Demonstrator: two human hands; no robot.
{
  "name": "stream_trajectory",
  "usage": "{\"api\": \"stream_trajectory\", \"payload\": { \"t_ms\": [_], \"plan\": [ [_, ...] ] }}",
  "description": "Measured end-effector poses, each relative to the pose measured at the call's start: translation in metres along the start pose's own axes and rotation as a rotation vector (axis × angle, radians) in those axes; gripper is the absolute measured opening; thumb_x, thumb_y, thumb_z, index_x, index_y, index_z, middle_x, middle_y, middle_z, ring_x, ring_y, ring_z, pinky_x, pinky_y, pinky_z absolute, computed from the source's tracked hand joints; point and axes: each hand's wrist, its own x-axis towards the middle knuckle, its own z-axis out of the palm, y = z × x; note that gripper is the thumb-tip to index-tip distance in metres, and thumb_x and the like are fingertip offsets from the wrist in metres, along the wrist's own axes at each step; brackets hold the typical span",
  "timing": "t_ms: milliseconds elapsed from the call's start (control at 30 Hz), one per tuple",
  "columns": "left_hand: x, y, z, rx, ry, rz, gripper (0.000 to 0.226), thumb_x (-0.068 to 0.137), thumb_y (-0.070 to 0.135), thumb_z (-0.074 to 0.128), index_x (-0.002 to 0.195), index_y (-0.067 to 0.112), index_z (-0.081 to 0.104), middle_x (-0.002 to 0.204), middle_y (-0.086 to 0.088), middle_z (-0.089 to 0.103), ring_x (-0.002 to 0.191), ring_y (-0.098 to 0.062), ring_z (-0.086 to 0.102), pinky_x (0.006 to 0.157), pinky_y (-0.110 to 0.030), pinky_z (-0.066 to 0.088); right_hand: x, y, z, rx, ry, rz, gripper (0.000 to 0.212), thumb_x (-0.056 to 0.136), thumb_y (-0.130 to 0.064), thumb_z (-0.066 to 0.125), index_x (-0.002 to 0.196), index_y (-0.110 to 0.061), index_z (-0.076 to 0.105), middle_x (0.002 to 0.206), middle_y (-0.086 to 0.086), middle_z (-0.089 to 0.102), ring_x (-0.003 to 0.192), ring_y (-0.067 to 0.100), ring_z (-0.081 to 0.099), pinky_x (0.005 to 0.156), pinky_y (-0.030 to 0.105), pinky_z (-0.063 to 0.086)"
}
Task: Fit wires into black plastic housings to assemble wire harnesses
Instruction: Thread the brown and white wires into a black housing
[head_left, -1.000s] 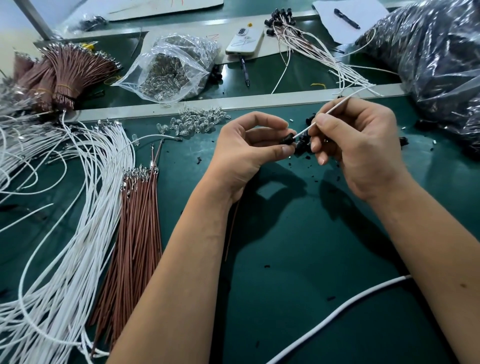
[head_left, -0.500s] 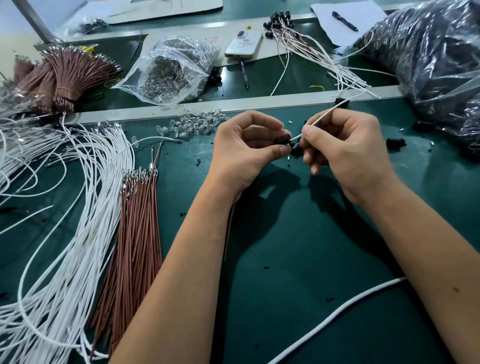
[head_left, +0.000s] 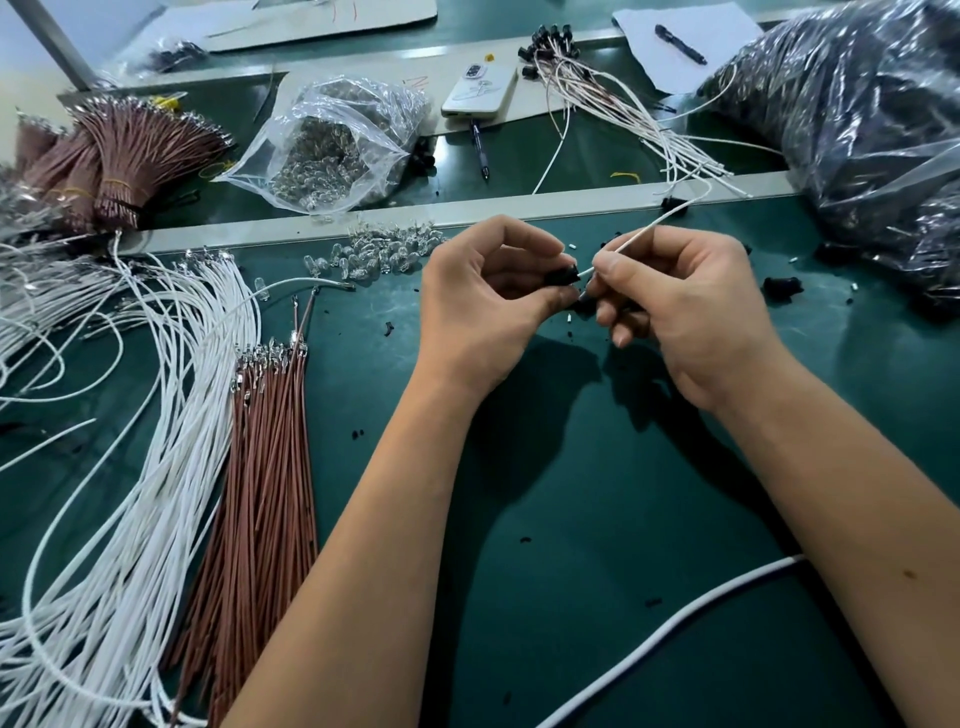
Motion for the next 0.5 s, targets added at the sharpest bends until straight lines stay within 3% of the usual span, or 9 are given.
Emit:
{"api": "stream_trajectory", "payload": {
  "t_ms": [100,233,433,500],
  "plan": [
    [0.0013,0.0004,-0.0013,0.026,0.046,-0.014,0.032,0.067,-0.004,0.089,0.092,0.007,0.072,0.092,-0.006,0.077,0.078,-0.02,0.076,0.074,-0.029,0.06,-0.0002,-0.0011,-0.0002,0.04,0.001,0.012,0.015,0.097,-0.002,0.068,0.083,-0.007,0.07,0.07,0.008,0.069,0.053,0.015,0.059,0.045,0.021,0.046],
    [-0.0002,0.002,-0.0001,0.017,0.026,-0.049,0.023,0.07,-0.002,0.088,0.089,0.003,0.076,0.081,-0.007,0.078,0.072,-0.015,0.075,0.069,-0.023,0.058,-0.0009,-0.0019,0.0005,0.114,0.023,0.004,0.012,0.098,-0.001,0.066,0.087,-0.006,0.068,0.07,0.006,0.069,0.054,0.013,0.058,0.045,0.02,0.045],
    [-0.0009,0.0055,-0.0003,0.064,0.047,0.024,0.022,0.069,0.001,0.09,0.087,0.0,0.076,0.078,-0.013,0.076,0.072,-0.033,0.073,0.074,-0.042,0.062,-0.0009,-0.001,0.0009,0.07,0.051,-0.032,0.011,0.098,-0.001,0.067,0.087,-0.005,0.068,0.069,0.006,0.069,0.052,0.013,0.058,0.044,0.021,0.045],
    [-0.0023,0.0068,0.001,0.112,0.027,0.058,0.023,0.069,0.004,0.091,0.086,0.001,0.076,0.076,-0.011,0.075,0.071,-0.032,0.072,0.072,-0.042,0.061,-0.0016,0.0001,0.0022,0.046,0.068,-0.062,0.012,0.097,-0.001,0.067,0.086,-0.005,0.068,0.068,0.005,0.068,0.051,0.013,0.057,0.044,0.021,0.045]
  ]
}}
